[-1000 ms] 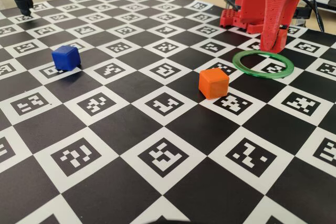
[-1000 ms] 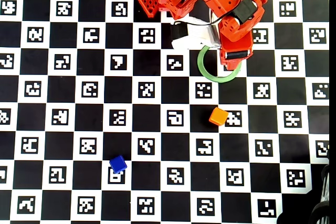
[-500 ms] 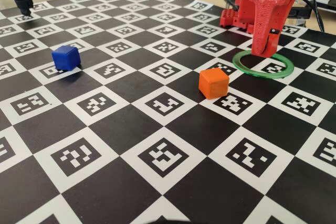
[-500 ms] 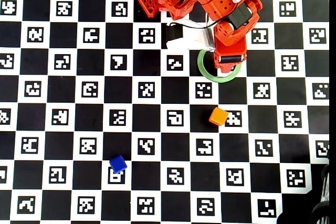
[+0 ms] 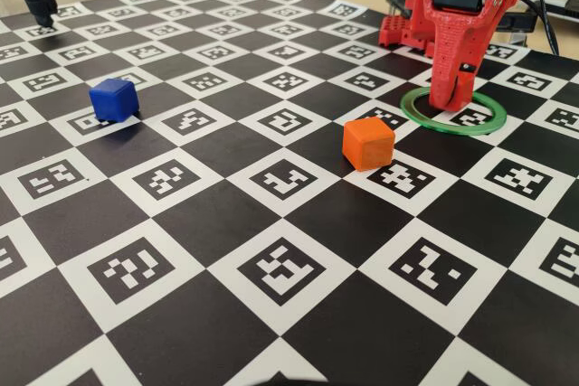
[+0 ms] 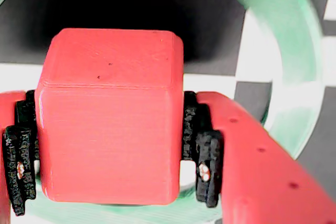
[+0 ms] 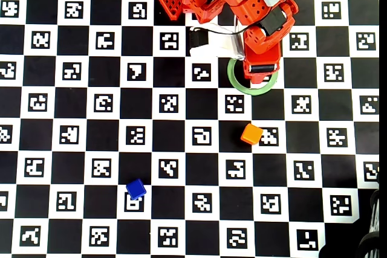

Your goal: Grab the red cube then put it in the green circle then put the blue cube on top and finally the orange cube on top

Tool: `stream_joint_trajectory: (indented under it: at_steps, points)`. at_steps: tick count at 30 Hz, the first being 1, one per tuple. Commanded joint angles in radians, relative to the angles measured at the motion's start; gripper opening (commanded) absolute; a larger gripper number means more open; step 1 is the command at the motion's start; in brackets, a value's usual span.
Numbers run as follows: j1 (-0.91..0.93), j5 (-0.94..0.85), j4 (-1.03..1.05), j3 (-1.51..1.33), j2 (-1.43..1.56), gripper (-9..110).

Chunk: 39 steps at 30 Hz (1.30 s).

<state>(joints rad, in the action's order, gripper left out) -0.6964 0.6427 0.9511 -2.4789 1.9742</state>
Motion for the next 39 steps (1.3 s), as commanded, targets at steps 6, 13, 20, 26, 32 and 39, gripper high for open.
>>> stream_joint_trajectory:
  at_steps: [6,13,20,26,32,39]
  points:
    - [0.014,-0.009,-0.008,0.005,0.009,-1]
    - [0.003,-0.008,-0.005,0.006,0.011,-1]
    - [-0.017,-0.002,-0.002,0.009,0.014,-1]
    - [-0.04,0.0,-0.008,0.008,0.012,-1]
    - [-0.032,-0.002,-0.011,0.005,0.009,-1]
    - [-0.021,-0.003,-0.015,0.0,0.005,-1]
